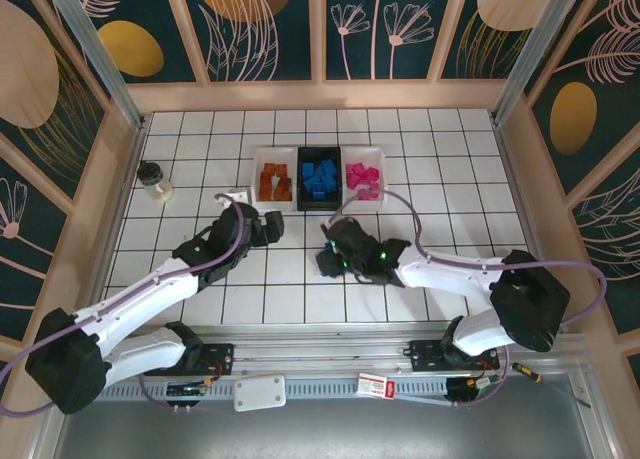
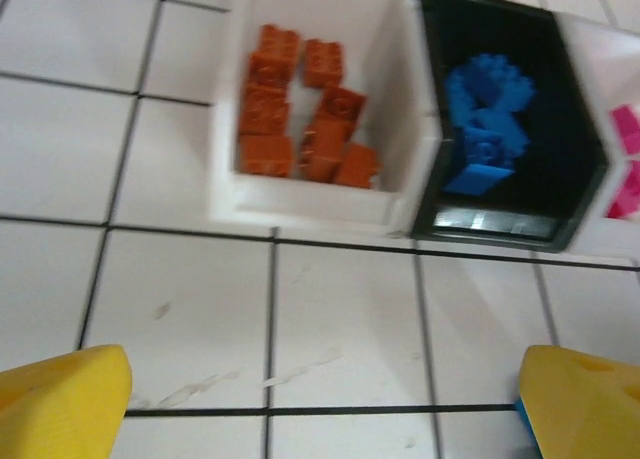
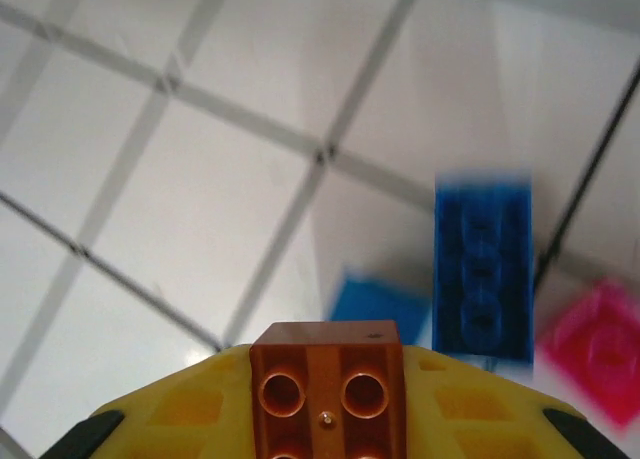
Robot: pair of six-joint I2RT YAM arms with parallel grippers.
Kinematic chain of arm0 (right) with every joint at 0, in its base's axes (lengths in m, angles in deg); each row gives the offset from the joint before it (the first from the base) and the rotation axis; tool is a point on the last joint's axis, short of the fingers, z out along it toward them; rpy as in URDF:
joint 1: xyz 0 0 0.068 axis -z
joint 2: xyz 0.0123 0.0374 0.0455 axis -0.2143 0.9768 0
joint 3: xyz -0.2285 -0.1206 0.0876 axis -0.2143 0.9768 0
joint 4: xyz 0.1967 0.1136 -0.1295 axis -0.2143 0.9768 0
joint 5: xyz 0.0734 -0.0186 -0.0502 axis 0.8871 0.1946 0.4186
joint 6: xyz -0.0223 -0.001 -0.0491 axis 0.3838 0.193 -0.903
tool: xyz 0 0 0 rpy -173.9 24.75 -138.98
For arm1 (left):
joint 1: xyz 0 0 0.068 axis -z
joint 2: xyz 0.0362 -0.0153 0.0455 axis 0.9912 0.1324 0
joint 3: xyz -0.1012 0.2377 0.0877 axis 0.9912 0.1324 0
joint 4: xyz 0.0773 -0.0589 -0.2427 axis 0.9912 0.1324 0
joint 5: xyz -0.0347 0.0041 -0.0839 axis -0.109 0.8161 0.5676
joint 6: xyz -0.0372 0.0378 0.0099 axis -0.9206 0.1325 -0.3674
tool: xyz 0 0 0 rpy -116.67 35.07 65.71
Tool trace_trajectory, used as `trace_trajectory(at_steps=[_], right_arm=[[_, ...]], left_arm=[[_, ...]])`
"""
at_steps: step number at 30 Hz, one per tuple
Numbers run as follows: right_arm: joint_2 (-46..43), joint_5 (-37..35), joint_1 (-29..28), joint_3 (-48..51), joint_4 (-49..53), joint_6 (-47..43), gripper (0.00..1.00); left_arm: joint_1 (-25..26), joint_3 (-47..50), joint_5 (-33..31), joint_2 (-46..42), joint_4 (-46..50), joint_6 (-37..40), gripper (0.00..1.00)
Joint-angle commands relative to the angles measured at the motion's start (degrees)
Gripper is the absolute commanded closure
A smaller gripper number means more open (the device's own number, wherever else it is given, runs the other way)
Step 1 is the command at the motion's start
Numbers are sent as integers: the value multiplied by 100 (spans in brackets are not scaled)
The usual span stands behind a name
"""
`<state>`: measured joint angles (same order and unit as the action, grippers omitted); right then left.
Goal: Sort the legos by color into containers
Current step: Place the lego in the container.
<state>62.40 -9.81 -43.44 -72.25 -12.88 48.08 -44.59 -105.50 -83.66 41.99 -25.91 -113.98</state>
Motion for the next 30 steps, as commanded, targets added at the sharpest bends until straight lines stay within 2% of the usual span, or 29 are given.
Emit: trace_trajectory(at_steps=[1,8,12,14,16,18,21,23,27,30], right_arm=[[733,256,378,-1030,-753,-648,80],[2984,675,993,-3785,-687,-787,80],[4081,579,1129,-5226,-281,-781,75],[4501,526,1168,-5818,-59,-802,68],[4801,493,1203,-6316,131,-792,54],[4930,498,1235,-6576,234,-745,45],[4721,502,1255,-6415,174,-708,40],[4291,481,1242,-5900,-68,-670,40],[2974,388,1233,-4083,-861,-491,40],[2026,163,1231,-2723,-1222,-386,40]], left_arm=[[-259,339,115,-337,-14,-379,1],[-280,740,568,-452,-268,-482,1],[-274,922,888,-444,-487,-468,1],[-278,941,1037,-398,-540,-398,1],[-282,942,1171,-311,-578,-344,1],[-273,925,1336,-203,-655,-275,1],[-274,896,1511,-54,-776,-218,1],[-274,876,1659,32,-875,-170,2],[-209,712,2170,352,-1157,2,6],[245,282,2060,919,-1115,213,8]])
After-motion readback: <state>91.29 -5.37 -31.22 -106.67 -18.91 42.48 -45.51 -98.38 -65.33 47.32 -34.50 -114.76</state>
